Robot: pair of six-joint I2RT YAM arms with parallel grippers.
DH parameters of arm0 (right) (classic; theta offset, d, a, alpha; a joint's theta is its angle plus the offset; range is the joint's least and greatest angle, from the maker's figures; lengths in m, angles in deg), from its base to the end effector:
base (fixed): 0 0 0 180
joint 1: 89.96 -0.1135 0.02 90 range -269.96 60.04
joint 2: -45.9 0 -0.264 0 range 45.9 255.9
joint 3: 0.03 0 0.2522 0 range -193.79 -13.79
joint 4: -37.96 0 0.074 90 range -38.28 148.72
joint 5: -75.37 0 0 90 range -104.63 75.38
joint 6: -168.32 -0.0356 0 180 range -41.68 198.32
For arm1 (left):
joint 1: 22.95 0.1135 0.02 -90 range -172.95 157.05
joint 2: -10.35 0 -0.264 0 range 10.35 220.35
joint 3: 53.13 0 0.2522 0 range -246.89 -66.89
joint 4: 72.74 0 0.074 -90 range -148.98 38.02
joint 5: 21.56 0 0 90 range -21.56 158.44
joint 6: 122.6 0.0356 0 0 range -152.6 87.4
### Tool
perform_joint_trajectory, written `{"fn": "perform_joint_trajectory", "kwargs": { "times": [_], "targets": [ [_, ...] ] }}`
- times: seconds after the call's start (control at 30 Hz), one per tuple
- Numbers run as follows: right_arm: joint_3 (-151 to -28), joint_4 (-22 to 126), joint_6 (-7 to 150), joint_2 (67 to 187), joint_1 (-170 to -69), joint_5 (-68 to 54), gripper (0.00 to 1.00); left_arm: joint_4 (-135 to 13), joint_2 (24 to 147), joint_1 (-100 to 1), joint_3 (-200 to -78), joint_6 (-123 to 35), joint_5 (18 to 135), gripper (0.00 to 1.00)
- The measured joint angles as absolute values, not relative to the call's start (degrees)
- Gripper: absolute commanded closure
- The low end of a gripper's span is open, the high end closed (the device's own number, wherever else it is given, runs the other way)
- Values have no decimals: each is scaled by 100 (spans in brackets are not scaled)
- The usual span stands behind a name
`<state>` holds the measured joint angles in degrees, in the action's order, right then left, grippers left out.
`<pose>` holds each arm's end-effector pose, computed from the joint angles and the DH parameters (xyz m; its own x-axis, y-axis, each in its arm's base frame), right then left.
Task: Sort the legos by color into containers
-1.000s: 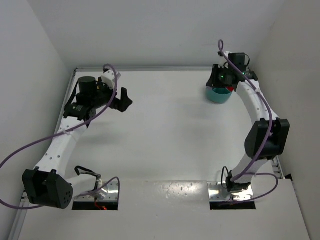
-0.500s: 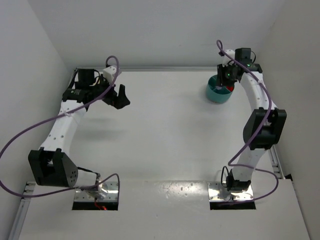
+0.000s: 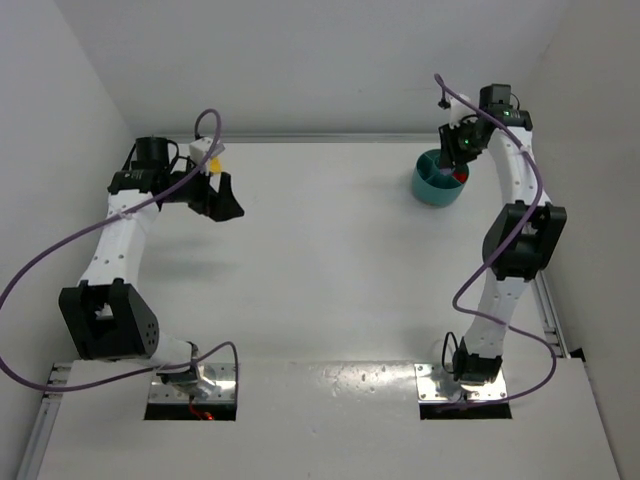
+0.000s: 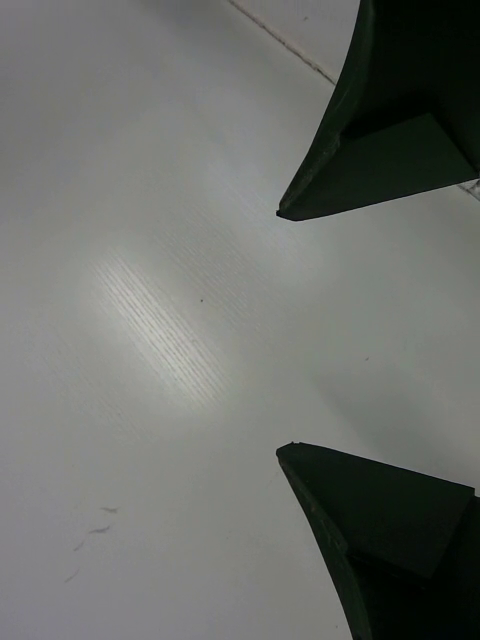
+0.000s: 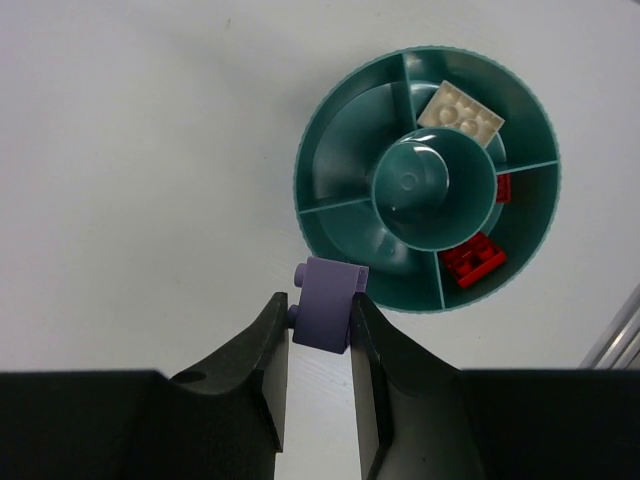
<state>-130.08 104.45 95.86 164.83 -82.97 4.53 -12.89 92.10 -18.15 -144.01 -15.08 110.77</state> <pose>0.4544 -0.0439 0.3046 -0.7576 -0.1939 -0.6232 -0.3130 0.9458 0.0862 0.2956 0.0008 0.3371 -0.6263 0.1707 -0.7607 0.5783 0.7560 -0.3065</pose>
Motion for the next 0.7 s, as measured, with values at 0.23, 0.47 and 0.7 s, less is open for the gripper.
{"fn": "perform_joint_trajectory", "kwargs": {
  "times": [0.23,0.47,0.7],
  "targets": [
    [-13142,10766,9933,16654,-8302,615,92,-1228,9650,-1527,-14560,-1510,11656,0],
    [-13470,10932,10091,17028,-8302,589,92,-1219,9672,-1258,-14569,-1508,11929,0],
    [-13570,10984,10130,17167,-8302,414,91,-1213,9669,-1194,-14569,-1508,12108,0]
  ]
}}
